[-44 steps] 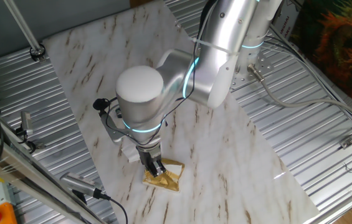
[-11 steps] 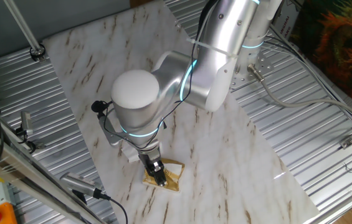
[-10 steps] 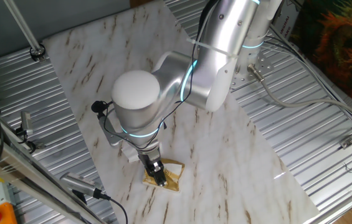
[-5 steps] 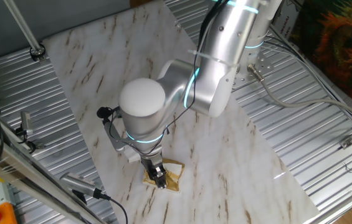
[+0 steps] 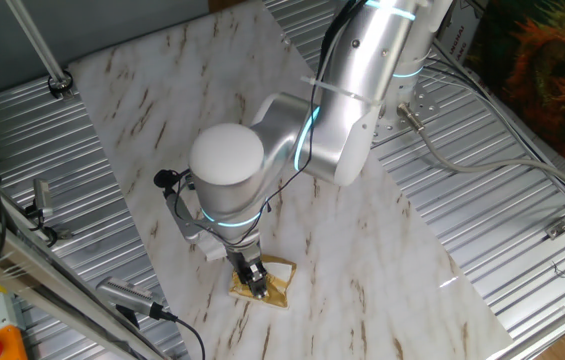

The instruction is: Pull out a napkin

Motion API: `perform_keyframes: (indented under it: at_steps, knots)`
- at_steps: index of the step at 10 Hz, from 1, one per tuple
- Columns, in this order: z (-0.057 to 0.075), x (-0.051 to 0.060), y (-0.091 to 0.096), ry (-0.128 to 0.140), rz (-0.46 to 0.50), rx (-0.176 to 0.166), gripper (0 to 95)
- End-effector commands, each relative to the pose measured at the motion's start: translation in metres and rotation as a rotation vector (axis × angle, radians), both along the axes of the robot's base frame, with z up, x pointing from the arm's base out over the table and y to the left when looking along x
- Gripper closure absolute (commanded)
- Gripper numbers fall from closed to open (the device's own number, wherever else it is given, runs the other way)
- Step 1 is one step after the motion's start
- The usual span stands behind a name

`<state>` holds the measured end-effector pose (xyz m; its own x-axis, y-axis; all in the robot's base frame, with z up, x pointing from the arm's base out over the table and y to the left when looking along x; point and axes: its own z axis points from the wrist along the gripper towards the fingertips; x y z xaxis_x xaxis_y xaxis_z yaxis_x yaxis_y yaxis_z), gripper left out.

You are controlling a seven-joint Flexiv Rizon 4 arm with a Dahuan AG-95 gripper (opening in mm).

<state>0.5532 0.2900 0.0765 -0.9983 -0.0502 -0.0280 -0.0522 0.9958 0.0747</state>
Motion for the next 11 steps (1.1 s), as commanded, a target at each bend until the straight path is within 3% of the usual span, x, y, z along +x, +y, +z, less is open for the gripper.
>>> perform_keyframes:
  at_steps: [1,7,11]
  knots:
    - [0.003,-0.002,-0.002,0.001,0.000,-0.019,95.0]
    - [0.004,-0.003,-0.004,0.001,-0.002,-0.024,95.0]
    - [0.013,-0.008,-0.015,0.003,0.009,-0.022,95.0]
